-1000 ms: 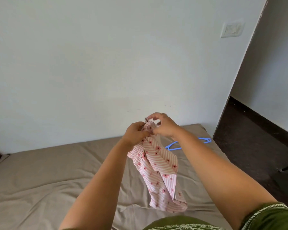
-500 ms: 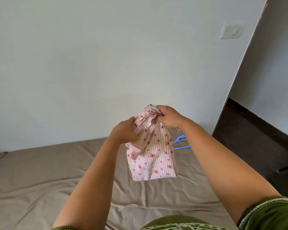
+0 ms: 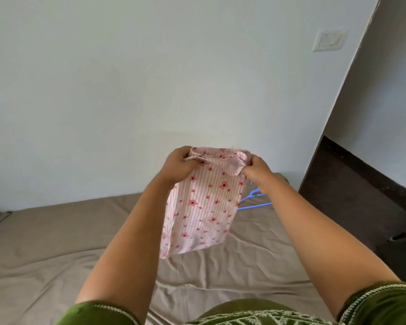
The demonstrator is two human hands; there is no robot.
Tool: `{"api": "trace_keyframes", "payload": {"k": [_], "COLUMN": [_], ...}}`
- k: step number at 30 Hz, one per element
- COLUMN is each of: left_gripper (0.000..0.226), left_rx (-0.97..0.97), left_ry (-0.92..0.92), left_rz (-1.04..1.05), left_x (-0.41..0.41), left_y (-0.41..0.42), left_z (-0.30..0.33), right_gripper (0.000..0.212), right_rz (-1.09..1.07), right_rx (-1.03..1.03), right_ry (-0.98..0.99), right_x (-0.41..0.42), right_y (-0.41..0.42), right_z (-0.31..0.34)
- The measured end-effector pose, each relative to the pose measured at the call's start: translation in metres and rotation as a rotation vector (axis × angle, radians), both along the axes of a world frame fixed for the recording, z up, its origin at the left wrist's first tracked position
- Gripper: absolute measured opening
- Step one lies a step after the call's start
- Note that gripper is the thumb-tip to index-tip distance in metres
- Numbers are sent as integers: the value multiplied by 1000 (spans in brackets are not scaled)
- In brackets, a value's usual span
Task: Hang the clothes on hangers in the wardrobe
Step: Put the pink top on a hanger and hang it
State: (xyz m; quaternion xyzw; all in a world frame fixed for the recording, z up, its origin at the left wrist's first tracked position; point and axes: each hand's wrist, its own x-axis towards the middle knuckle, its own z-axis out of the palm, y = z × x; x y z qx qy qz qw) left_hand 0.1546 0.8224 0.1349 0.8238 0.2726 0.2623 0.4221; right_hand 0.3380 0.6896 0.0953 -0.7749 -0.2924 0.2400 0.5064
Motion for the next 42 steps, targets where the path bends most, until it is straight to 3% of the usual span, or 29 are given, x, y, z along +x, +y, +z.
{"api": "trace_keyframes", "payload": {"k": [3, 5, 7, 9, 11, 13, 16, 20, 21, 23, 25, 26, 28, 31, 33, 36, 37, 39, 40, 42], "left_gripper": [8, 10, 14, 12, 10, 12, 23, 20, 20, 42, 74, 92, 111, 106, 68, 47, 26, 85, 94, 69], "left_rx": [94, 198, 198, 176, 118, 23, -12, -10, -131, -583, -1237, -1440, -1619, -1688, -1618, -1358, -1322, -1397, -1453, -1462], "left_ry": [105, 226, 268, 225, 149, 37, -58, 48, 122, 253, 190, 115, -92, -176, -249, -5, 53, -116, -311, -482], "left_rz": [-61, -130, -176, -192, -192, -147, 5, 329, 425, 573, 517, 429, 322, 234, 139, 177, 122, 151, 200, 263], "left_x": [29, 43, 47, 44, 37, 31, 30, 38, 40, 45, 46, 45, 41, 58, 62, 54, 52, 60, 71, 94], "left_y": [-12, -21, -26, -23, -18, -15, -19, -33, -38, -42, -50, -54, -59, -52, -48, -43, -41, -27, -17, -14], "left_z": [-14, -20, -25, -34, -47, -61, -88, -126, -134, -167, -196, -207, -210, -199, -199, -229, -225, -218, -214, -191], "right_gripper": [125, 140, 121, 73, 35, 24, 25, 26, 25, 20, 21, 26, 37, 40, 40, 28, 25, 23, 26, 35], "right_rz": [86, 176, 198, 173, 237, 346, 366, 312, 292, 260, 247, 255, 315, 451, 533, 626, 646, 646, 628, 591], "right_rx": [-278, -268, -142, -61, -127, -197, -285, -414, -429, -436, -406, -376, -287, -82, -11, -56, -75, -150, -182, -215], "right_ry": [-608, -767, -616, -408, -454, -531, -605, -633, -635, -657, -678, -693, -750, -850, -906, -988, -1017, -1077, -1089, -1038], "right_x": [-18, -37, -42, -39, -36, -37, -38, -32, -30, -24, -18, -16, -16, -31, -46, -62, -62, -55, -49, -34], "right_y": [4, 8, 11, 6, 2, 5, 18, 29, 29, 28, 26, 24, 17, -6, -25, -51, -61, -82, -93, -113], "right_z": [-13, -17, -22, -21, -15, -8, -13, -29, -29, -27, -25, -24, -22, -27, -38, -63, -76, -102, -116, -141]}}
